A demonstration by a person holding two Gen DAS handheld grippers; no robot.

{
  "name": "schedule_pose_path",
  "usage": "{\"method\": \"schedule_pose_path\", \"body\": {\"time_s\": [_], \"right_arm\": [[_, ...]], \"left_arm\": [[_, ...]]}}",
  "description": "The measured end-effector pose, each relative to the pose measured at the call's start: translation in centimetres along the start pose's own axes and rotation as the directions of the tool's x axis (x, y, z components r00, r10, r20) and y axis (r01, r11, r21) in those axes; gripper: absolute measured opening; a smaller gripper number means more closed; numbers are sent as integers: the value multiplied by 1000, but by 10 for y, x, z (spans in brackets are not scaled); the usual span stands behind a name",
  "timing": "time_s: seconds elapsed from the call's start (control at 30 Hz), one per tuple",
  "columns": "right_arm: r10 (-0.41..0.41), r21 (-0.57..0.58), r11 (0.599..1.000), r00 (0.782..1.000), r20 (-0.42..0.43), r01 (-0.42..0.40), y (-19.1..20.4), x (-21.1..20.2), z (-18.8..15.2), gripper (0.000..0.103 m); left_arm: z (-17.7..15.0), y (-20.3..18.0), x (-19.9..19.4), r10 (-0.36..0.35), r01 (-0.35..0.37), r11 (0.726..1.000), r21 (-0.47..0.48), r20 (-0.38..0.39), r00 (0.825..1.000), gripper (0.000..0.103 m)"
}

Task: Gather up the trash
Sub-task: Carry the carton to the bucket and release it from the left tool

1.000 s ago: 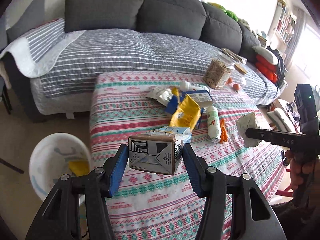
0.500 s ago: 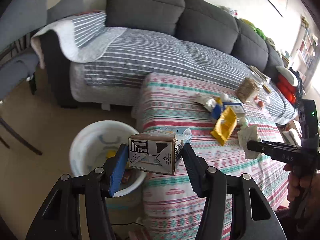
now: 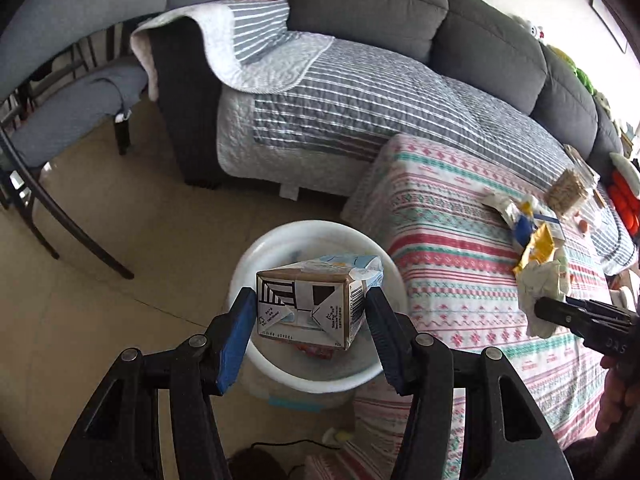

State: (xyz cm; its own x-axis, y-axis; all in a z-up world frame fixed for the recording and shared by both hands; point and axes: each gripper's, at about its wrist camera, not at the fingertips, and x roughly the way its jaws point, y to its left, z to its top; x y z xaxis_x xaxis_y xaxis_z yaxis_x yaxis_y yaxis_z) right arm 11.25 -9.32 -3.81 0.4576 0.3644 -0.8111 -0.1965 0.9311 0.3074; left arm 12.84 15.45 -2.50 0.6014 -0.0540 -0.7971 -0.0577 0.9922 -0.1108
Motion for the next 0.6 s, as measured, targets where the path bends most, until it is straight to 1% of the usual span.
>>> {"method": "schedule_pose_path", "body": {"time_s": [0.07,0.1,0.13,0.2,0.27,0.33,0.43,0.6], "right_arm": [[9,-8,1000,1000,-3,-9,5,6,1,33],[12,-11,1000,1000,-4,-12,7,9,2,33],[15,-14,1000,1000,-7,-15,10,11,3,33],[18,-24,1000,1000,-11,-19,14,17,4,33],[22,-33,999,1000,-16,-23,19,22,5,33],[33,-37,999,999,-21,-34,23,28,6,33],[52,-43,998,998,-28,-53,31,39,9,34],[59,-73,995,998,-37,-62,47,59,13,35]], "left_arm": [[1,6,4,20,-20,1000,-11,-1,1000,60],[1,8,5,25,-26,1000,-18,-7,1000,63],[1,11,7,35,-36,999,-30,-15,999,71],[-2,16,7,64,-65,997,-44,-23,998,77],[-4,22,8,96,-98,994,-50,-34,995,79],[-7,26,8,132,-134,990,-53,-48,990,87],[-12,33,10,176,-179,983,-43,-65,982,88],[-21,42,9,224,-226,974,-19,-91,970,89]]}}
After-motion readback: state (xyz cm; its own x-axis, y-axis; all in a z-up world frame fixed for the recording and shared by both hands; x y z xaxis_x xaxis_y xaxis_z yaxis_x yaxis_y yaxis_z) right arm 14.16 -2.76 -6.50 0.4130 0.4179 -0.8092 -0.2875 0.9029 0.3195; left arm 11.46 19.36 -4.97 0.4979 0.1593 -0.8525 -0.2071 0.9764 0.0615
